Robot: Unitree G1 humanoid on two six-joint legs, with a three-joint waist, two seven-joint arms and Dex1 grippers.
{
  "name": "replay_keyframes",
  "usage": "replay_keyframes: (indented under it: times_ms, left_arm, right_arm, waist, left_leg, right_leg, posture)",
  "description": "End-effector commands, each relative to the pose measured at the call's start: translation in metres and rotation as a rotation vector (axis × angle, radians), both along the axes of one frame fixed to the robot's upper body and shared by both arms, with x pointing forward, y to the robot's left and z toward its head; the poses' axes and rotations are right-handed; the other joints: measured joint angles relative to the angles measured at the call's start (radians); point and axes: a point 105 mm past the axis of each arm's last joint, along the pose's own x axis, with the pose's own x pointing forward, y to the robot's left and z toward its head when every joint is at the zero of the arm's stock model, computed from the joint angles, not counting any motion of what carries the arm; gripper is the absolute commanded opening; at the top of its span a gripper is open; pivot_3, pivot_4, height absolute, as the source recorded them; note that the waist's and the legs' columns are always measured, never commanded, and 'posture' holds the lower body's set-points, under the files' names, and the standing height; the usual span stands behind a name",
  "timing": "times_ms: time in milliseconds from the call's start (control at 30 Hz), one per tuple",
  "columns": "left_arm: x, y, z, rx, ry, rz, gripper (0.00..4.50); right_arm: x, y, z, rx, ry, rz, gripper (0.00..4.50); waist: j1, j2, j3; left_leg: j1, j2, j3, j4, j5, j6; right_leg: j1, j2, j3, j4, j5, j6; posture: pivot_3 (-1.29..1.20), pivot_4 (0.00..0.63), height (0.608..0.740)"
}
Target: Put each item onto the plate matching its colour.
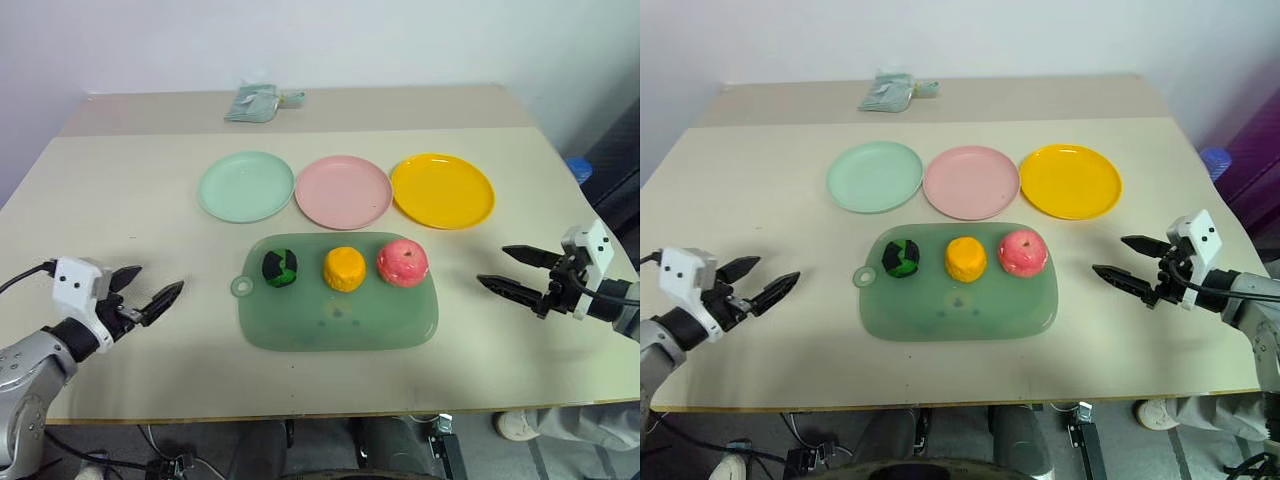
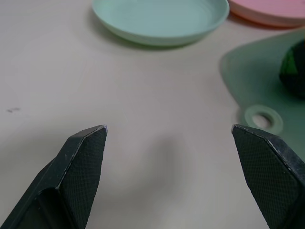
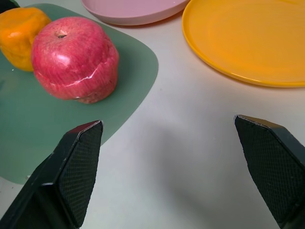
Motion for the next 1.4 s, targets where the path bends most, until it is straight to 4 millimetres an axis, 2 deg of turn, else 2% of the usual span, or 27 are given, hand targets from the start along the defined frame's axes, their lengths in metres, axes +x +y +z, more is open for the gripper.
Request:
replay_keyframes:
  times_ms: [33, 267, 400, 667, 700, 800, 900, 1000, 1033, 1100, 1167, 1233, 1400]
  left_arm:
    - [-0.003, -0.004, 0.009, 0.006, -0.046, 0.014, 4.29]
    - [-0.004, -0.007, 0.016, -0.036, -0.104, 0.065, 4.29]
    - [0.001, -0.014, 0.017, -0.047, -0.115, 0.06, 4.29]
    - [0.02, -0.032, 0.024, -0.103, -0.15, -0.003, 4.29]
    - [0.023, -0.034, 0.024, -0.103, -0.152, -0.015, 4.29]
    - [0.043, -0.056, 0.035, -0.133, -0.163, -0.118, 4.29]
    - [0.055, -0.072, 0.042, -0.144, -0.168, -0.232, 4.29]
    - [0.059, -0.085, 0.045, -0.139, -0.161, -0.325, 4.29]
    - [0.058, -0.099, 0.044, -0.121, -0.139, -0.417, 4.29]
    - [0.053, -0.115, 0.039, -0.073, -0.099, -0.544, 4.29]
    - [0.055, -0.123, 0.023, 0.045, -0.035, -0.623, 4.29]
    - [0.058, -0.126, 0.011, 0.13, 0.006, -0.663, 4.29]
    - [0.072, -0.134, -0.004, 0.188, 0.031, -0.689, 4.29]
  right_arm:
    - [0.007, 0.006, 0.012, -0.013, -0.045, 0.027, 4.5]
    - [0.025, 0.019, 0.01, -0.024, -0.072, 0.046, 4.5]
    - [0.036, 0.019, 0.01, -0.023, -0.109, -0.004, 4.5]
    - [0.035, 0.016, 0.017, -0.02, -0.172, -0.082, 4.5]
    - [0.034, 0.016, 0.017, -0.016, -0.178, -0.088, 4.5]
    - [0.021, 0.014, 0.021, 0.012, -0.166, -0.097, 4.5]
    - [0.01, 0.018, 0.022, 0.009, -0.164, -0.094, 4.5]
    - [-0.001, 0.027, 0.025, 0.021, -0.15, -0.062, 4.5]
    - [-0.007, 0.035, 0.025, 0.031, -0.131, -0.013, 4.5]
    - [-0.017, 0.048, 0.025, 0.04, -0.102, 0.058, 4.5]
    - [-0.027, 0.064, 0.024, 0.041, -0.077, 0.13, 4.5]
    - [-0.035, 0.074, 0.023, 0.037, -0.062, 0.177, 4.5]
    - [-0.045, 0.088, 0.017, 0.041, -0.047, 0.209, 4.5]
  waist:
    - [-0.002, 0.0, 0.0]
    - [0.004, 0.0, 0.0]
    - [0.004, 0.0, 0.0]
    - [0.007, 0.0, 0.0]
    - [0.006, 0.0, 0.0]
    - [0.011, 0.0, 0.0]
    - [0.005, 0.001, 0.0]
    - [-0.001, 0.001, 0.0]
    - [-0.002, 0.001, 0.0]
    - [0.0, 0.001, 0.0]
    - [0.002, 0.001, 0.0]
    - [0.002, 0.001, 0.0]
    - [0.005, 0.0, 0.001]
  left_leg:
    - [0.0, 0.0, 0.0, 0.0, 0.0, 0.0]
    - [0.0, 0.0, 0.0, 0.0, 0.0, 0.0]
    - [0.0, 0.0, 0.0, 0.001, 0.0, 0.0]
    - [0.0, -0.001, -0.001, 0.001, 0.0, 0.0]
    - [0.0, -0.001, -0.001, 0.001, 0.0, 0.0]
    - [0.0, -0.002, -0.001, 0.001, 0.0, 0.0]
    - [-0.001, -0.003, -0.001, 0.001, 0.0, 0.0]
    - [-0.001, -0.003, -0.001, 0.001, 0.0, 0.0]
    - [-0.001, -0.003, -0.001, 0.001, 0.0, 0.0]
    - [-0.001, -0.003, -0.001, 0.001, 0.0, 0.0]
    - [-0.001, -0.003, -0.001, 0.001, 0.0, 0.0]
    - [-0.001, -0.004, 0.0, 0.001, 0.0, 0.0]
    - [-0.001, -0.003, -0.001, 0.001, 0.0, 0.0]
  right_leg:
    - [0.0, 0.0, 0.0, 0.0, 0.0, 0.0]
    - [0.0, 0.0, 0.0, 0.0, 0.0, 0.0]
    - [0.0, 0.0, 0.0, 0.0, 0.0, 0.0]
    - [0.0, 0.0, 0.0, 0.0, 0.0, 0.0]
    - [0.0, 0.0, 0.0, 0.0, 0.0, 0.0]
    - [0.0, 0.0, -0.001, 0.0, 0.0, 0.0]
    - [0.001, 0.001, -0.002, 0.001, 0.0, 0.0]
    - [0.0, 0.001, -0.001, 0.001, 0.0, 0.0]
    - [0.0, 0.001, -0.001, 0.001, 0.0, 0.0]
    - [0.0, 0.002, -0.001, 0.001, 0.0, 0.0]
    - [0.0, 0.002, -0.001, 0.001, 0.0, 0.0]
    - [0.0, 0.002, -0.001, 0.001, 0.0, 0.0]
    - [0.0, 0.002, -0.002, 0.001, 0.0, 0.0]
  posture:
    - [0.0, 0.15, 0.74]
    - [0.0, 0.15, 0.74]
    - [0.0, 0.15, 0.74]
    - [0.0, 0.15, 0.74]
    - [0.0, 0.15, 0.74]
    - [0.0, 0.15, 0.74]
    - [0.0, 0.15, 0.74]
    - [0.0, 0.15, 0.74]
    - [0.0, 0.15, 0.74]
    - [0.0, 0.15, 0.74]
    - [0.0, 0.15, 0.74]
    - [0.0, 0.15, 0.74]
    - [0.0, 0.15, 0.74]
